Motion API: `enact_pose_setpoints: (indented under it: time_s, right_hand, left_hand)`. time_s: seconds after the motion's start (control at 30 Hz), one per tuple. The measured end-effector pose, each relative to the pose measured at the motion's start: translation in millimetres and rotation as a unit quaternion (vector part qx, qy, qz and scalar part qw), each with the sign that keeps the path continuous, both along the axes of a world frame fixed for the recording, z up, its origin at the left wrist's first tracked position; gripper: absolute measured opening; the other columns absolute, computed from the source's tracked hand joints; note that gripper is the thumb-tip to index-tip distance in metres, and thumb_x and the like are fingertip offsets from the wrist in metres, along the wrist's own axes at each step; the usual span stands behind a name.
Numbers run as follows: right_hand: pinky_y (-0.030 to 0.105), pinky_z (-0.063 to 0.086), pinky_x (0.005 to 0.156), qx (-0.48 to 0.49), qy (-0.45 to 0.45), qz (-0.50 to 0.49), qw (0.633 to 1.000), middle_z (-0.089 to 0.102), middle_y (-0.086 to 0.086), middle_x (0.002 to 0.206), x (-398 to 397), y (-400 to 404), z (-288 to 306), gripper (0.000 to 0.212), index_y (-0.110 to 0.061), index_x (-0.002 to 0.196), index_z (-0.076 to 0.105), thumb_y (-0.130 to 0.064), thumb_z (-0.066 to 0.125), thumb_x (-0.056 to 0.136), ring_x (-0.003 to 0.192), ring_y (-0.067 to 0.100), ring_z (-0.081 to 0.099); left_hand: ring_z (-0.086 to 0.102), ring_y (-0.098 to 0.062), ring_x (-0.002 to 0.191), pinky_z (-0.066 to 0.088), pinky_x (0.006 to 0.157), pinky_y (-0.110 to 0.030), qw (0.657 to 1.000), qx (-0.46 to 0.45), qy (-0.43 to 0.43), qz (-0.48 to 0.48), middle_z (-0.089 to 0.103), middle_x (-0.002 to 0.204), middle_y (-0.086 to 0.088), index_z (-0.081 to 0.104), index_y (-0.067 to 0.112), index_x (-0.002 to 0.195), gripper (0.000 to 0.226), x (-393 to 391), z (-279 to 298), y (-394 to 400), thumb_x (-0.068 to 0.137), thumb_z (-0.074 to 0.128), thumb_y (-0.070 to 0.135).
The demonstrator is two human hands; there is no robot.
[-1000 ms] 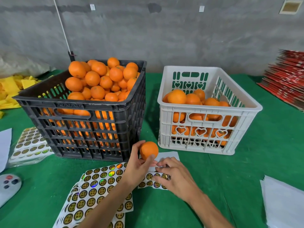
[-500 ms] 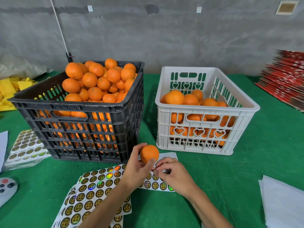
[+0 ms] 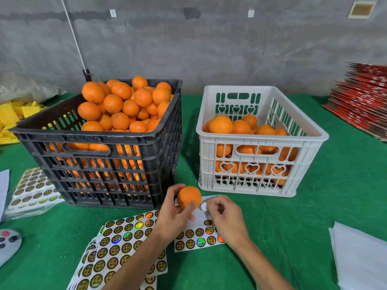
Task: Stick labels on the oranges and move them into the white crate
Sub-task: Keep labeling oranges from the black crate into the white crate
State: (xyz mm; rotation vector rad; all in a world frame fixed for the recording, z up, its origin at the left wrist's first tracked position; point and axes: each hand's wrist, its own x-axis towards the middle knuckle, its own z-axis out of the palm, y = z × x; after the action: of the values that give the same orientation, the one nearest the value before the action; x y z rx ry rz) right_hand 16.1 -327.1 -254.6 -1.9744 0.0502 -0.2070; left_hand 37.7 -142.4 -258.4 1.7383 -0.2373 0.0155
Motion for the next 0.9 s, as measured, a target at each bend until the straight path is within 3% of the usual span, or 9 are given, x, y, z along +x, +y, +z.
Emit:
enact_pose_setpoints:
  time_s: [0.13, 0.23, 0.33, 0.43, 0.5, 0.6, 0.77, 0.9]
  right_hand:
    - [0.025, 0.054, 0.068, 0.019, -0.078, -0.097, 0.992, 0.066, -0.011, 0.09, -3, 1, 4, 0.014, -0.029, 0.091, 0.068, -0.032, 0.06, 0.102, 0.078, 0.009, 0.065]
    - [0.026, 0.055, 0.071, -0.023, -0.129, -0.046, 0.99, 0.063, -0.015, 0.096, -5, 6, 4, 0.015, -0.026, 0.092, 0.07, -0.034, 0.061, 0.1, 0.084, 0.01, 0.065]
    - [0.02, 0.053, 0.079, -0.034, -0.164, 0.006, 0.986, 0.061, -0.019, 0.103, -8, 10, 4, 0.021, -0.022, 0.098, 0.075, -0.036, 0.061, 0.101, 0.095, 0.009, 0.065]
    - [0.025, 0.054, 0.086, -0.032, -0.176, 0.033, 0.983, 0.061, -0.018, 0.109, -11, 11, 5, 0.038, -0.017, 0.107, 0.075, -0.042, 0.047, 0.107, 0.103, 0.011, 0.065]
    - [0.03, 0.053, 0.091, -0.021, -0.173, 0.03, 0.984, 0.063, -0.018, 0.113, -13, 10, 8, 0.041, -0.019, 0.115, 0.072, -0.038, 0.037, 0.11, 0.11, 0.011, 0.064]
    - [0.025, 0.048, 0.101, 0.019, -0.167, -0.002, 0.986, 0.064, -0.021, 0.122, -12, 7, 16, 0.041, -0.026, 0.126, 0.067, -0.038, 0.03, 0.11, 0.122, 0.009, 0.06]
    - [0.023, 0.041, 0.108, 0.016, -0.166, -0.031, 0.986, 0.057, -0.02, 0.139, -1, -7, 29, 0.044, -0.028, 0.142, 0.055, -0.044, 0.027, 0.111, 0.133, 0.001, 0.051]
    - [0.03, 0.044, 0.109, 0.012, -0.138, -0.026, 0.99, 0.051, -0.024, 0.143, 2, -7, 21, 0.04, -0.034, 0.146, 0.048, -0.044, 0.033, 0.11, 0.132, -0.005, 0.047]
  left_hand:
    - [0.074, -0.026, 0.072, 0.059, 0.068, -0.029, 0.999, 0.023, 0.006, -0.031, 0.057, 0.126, 0.001, 0.047, 0.042, 0.133, 0.056, 0, -3, -1, 0.088, 0.08, 0.035]
    - [0.074, -0.025, 0.08, 0.064, 0.075, -0.04, 0.998, 0.052, 0.003, -0.035, 0.057, 0.125, 0.006, 0.046, 0.045, 0.135, 0.064, -1, -6, -3, 0.082, 0.081, 0.043]
    - [0.074, -0.026, 0.08, 0.063, 0.074, -0.036, 0.999, 0.027, 0.007, -0.039, 0.056, 0.127, 0.003, 0.046, 0.044, 0.136, 0.065, -2, -4, -2, 0.081, 0.081, 0.045]
    - [0.074, -0.028, 0.078, 0.061, 0.071, -0.031, 0.999, 0.002, 0.015, -0.029, 0.055, 0.13, 0.0, 0.048, 0.044, 0.134, 0.063, -3, 0, -1, 0.081, 0.081, 0.047]
    - [0.074, -0.029, 0.076, 0.059, 0.067, -0.028, 0.999, -0.012, 0.018, -0.026, 0.055, 0.131, -0.001, 0.048, 0.044, 0.133, 0.06, -4, 5, -3, 0.083, 0.082, 0.044]
    - [0.075, -0.03, 0.075, 0.059, 0.07, -0.029, 0.999, -0.023, 0.01, -0.03, 0.058, 0.129, -0.006, 0.049, 0.044, 0.133, 0.058, -7, 11, -2, 0.087, 0.083, 0.038]
    - [0.076, -0.032, 0.082, 0.062, 0.072, -0.035, 0.999, -0.007, -0.032, -0.042, 0.058, 0.128, -0.009, 0.046, 0.038, 0.142, 0.07, -11, 45, -5, 0.083, 0.084, 0.044]
    - [0.075, -0.028, 0.079, 0.061, 0.072, -0.034, 0.995, -0.034, -0.059, -0.069, 0.062, 0.123, -0.017, 0.048, 0.042, 0.139, 0.067, -5, 92, -18, 0.083, 0.084, 0.032]
